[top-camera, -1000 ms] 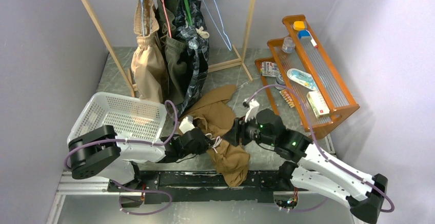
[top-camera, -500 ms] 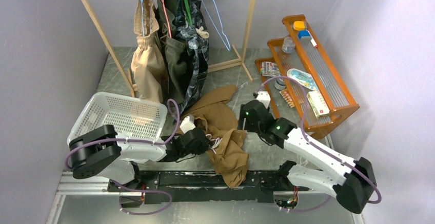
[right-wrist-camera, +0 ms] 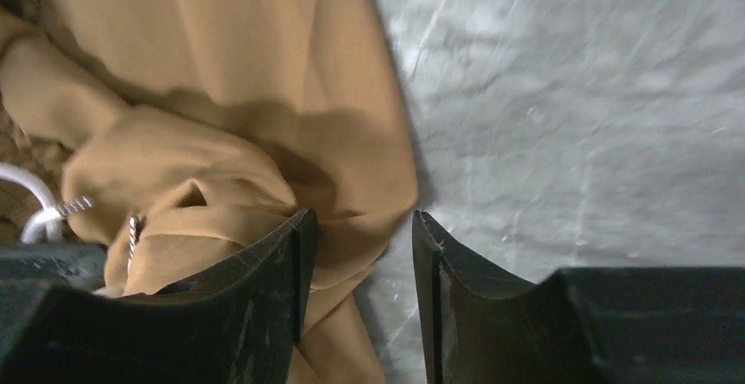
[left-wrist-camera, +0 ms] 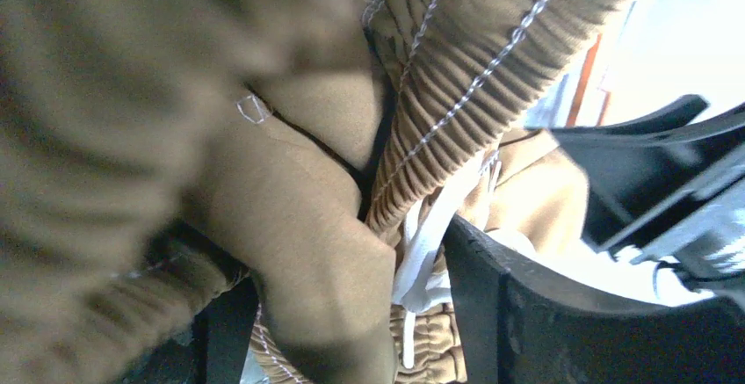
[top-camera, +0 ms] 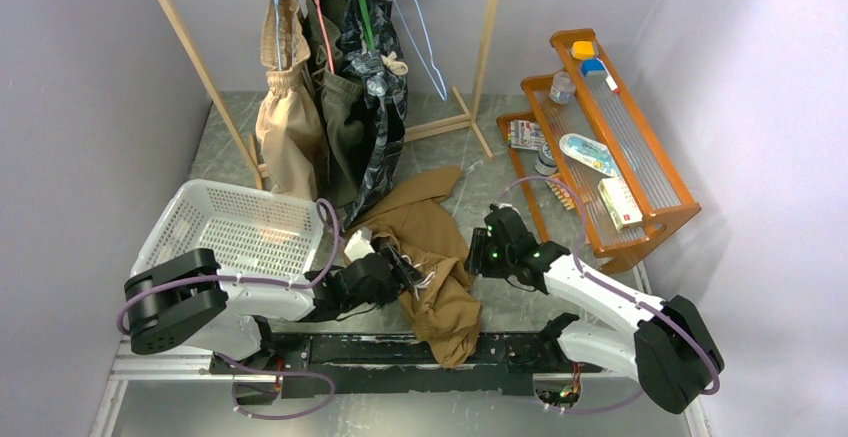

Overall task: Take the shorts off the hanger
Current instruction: Pick up the shorts at the center of the board.

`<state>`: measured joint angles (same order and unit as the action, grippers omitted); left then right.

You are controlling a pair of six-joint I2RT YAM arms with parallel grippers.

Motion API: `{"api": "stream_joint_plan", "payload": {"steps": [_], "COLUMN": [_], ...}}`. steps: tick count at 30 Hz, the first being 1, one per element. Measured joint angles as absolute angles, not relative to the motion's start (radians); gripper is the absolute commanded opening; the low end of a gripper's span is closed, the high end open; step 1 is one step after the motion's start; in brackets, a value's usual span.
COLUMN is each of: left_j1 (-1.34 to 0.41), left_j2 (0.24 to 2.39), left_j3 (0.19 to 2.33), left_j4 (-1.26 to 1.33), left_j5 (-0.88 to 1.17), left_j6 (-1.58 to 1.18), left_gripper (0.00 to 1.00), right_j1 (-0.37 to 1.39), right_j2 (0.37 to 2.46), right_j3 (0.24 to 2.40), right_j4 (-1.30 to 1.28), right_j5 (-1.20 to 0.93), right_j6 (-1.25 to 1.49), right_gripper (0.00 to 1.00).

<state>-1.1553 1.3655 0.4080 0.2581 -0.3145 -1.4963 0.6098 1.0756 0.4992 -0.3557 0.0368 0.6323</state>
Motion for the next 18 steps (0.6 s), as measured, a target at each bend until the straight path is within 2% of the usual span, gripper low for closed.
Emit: {"api": "stream_joint_plan", "payload": {"steps": [5,9,14,16,18], "left_j1": [-1.155,-1.148,-1.144,-1.147,-1.149], "left_j2": [1.378,1.41,1.477,1.511,1.556], "left_j3": [0.367,0.376,0.437,0.511,0.62], "left_j4": [0.38,0.422,0.424,0.351,0.251], "left_j5": [-0.303,-0.295,-0.284,-0.291,-0.3], "left_j6": [-1.519,-1.522,-1.51,-1.488,-1.473], "left_gripper": [0.86,0.87,0.84,0.81,0.72], "right_j1": [0.61,0.61,0.614,0.621,0.636], "right_j2": [1.07,1.065,1.134,1.152,1.15], "right_j3": [0.388,0.342,0.332,0.332,0.327], "right_j4": [-0.27,-0.175,-0.086,-0.062,-0.038], "right_j5": [-0.12,-0.249,-0.405,-0.438,-0.453], "right_j6": [0.653,0.64,0.6,0.588,0.589], "right_gripper": [0.41,0.41,0.4,0.32,0.34]}}
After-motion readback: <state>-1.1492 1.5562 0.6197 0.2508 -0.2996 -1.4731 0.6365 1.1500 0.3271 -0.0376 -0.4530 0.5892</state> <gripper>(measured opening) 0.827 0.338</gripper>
